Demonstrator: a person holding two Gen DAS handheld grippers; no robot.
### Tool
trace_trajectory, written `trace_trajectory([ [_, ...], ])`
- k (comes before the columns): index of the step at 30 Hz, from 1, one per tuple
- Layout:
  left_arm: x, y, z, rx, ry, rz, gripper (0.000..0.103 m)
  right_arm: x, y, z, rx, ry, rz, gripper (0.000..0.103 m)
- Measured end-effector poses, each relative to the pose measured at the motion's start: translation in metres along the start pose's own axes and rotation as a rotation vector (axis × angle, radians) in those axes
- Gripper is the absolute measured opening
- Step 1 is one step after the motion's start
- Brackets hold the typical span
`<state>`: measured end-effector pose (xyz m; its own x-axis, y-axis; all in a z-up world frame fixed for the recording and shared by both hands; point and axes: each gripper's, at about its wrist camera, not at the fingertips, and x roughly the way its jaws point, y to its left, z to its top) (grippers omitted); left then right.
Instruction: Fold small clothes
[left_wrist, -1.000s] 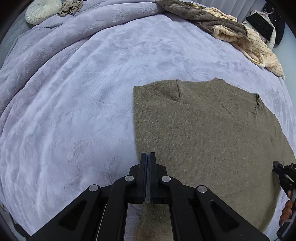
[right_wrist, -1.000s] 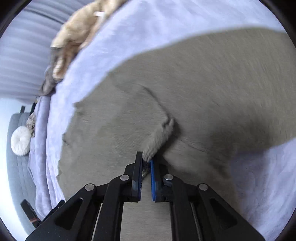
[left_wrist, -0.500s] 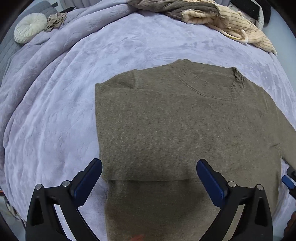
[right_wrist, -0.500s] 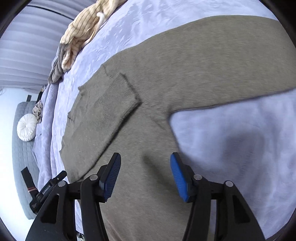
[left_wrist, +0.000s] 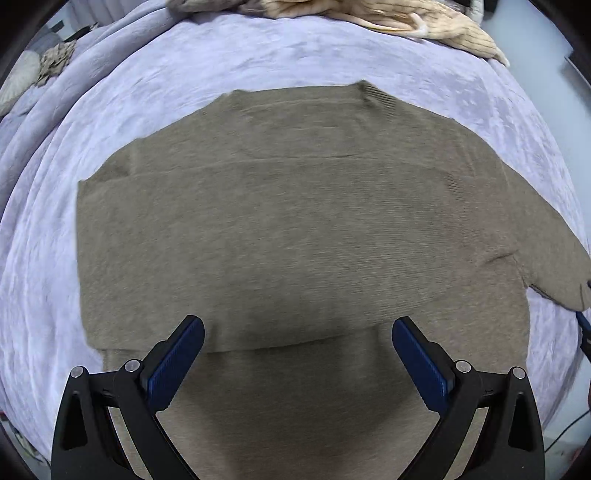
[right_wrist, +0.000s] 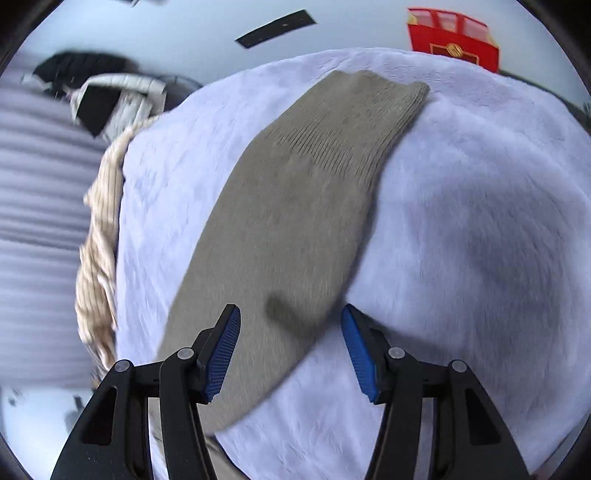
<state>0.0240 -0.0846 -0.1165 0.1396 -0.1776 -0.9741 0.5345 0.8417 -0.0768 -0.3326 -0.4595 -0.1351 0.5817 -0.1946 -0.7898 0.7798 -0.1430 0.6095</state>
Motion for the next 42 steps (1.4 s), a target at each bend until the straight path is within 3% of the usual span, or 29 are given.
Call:
trace_trajectory([
  [1,0.002,-0.006,0.002,0.002,-0.007,0.001,0.102,0.002,0.003,0.002,-0.002,0.007,0.016,0.048],
  [2,0.003,-0.010,0.004,-0.001,-0.013,0.002,0.102,0.004,0.010,0.004,-0.024,0.027,0.034,0.024],
  [3,0.004,-0.013,0.008,-0.007,-0.021,-0.005,0.102,0.007,0.020,0.004,-0.065,0.047,0.044,0.010],
  [8,0.009,-0.035,0.032,-0.022,-0.110,0.020,0.102,0.010,0.061,-0.008,-0.216,0.052,0.057,0.009],
  [11,0.026,-0.052,0.044,0.024,-0.106,0.051,0.102,0.013,0.060,-0.007,-0.220,0.057,-0.006,0.010],
  [13,0.048,-0.060,0.048,0.074,-0.015,0.086,0.102,0.009,0.050,-0.011,-0.207,0.075,-0.089,0.019],
  [14,0.054,-0.060,0.042,0.077,-0.020,0.089,0.102,0.007,0.045,-0.016,-0.192,0.089,-0.117,0.040],
  [15,0.052,-0.058,0.039,0.073,-0.054,0.086,0.102,0.002,0.041,-0.024,-0.182,0.095,-0.113,0.049],
  [19,0.047,-0.048,0.031,0.056,-0.069,0.061,0.102,-0.005,0.062,-0.088,-0.321,0.202,0.069,0.049],
  [22,0.046,-0.047,0.031,0.058,-0.063,0.062,0.102,0.034,0.099,-0.144,-0.445,0.378,0.185,0.048],
  [24,0.045,-0.048,0.034,0.055,-0.061,0.060,0.102,0.071,0.115,-0.167,-0.434,0.444,0.218,0.048],
  [26,0.042,-0.048,0.038,0.048,-0.059,0.057,0.102,0.105,0.122,-0.176,-0.389,0.465,0.194,0.048],
  [27,0.038,-0.044,0.038,0.043,-0.061,0.057,0.102,0.121,0.123,-0.179,-0.344,0.484,0.180,0.045],
  [28,0.030,-0.036,0.036,0.039,-0.070,0.055,0.102,0.127,0.125,-0.179,-0.319,0.491,0.187,0.035],
  [29,0.025,-0.034,0.036,0.031,-0.090,0.052,0.102,0.130,0.127,-0.180,-0.305,0.492,0.201,0.006],
  [31,0.018,-0.027,0.029,0.010,-0.112,0.050,0.102,0.120,0.133,-0.179,-0.351,0.458,0.213,0.006],
  [33,0.027,-0.023,0.026,0.004,-0.076,0.058,0.102,0.115,0.131,-0.182,-0.436,0.434,0.156,0.006],
  [35,0.037,-0.021,0.023,0.019,-0.063,0.078,0.102,0.123,0.119,-0.182,-0.438,0.464,0.100,0.006],
  [37,0.033,-0.022,0.019,0.039,-0.083,0.092,0.102,0.115,0.110,-0.176,-0.397,0.486,0.141,0.007],
  [39,0.031,-0.021,0.018,0.046,-0.075,0.083,0.102,0.089,0.106,-0.164,-0.445,0.436,0.154,0.011],
  [40,0.028,-0.024,0.018,0.045,-0.068,0.077,0.102,0.078,0.102,-0.157,-0.455,0.416,0.155,0.015],
  [42,0.027,-0.021,0.020,0.049,-0.060,0.074,0.102,0.050,0.081,-0.129,-0.423,0.348,0.108,0.040],
])
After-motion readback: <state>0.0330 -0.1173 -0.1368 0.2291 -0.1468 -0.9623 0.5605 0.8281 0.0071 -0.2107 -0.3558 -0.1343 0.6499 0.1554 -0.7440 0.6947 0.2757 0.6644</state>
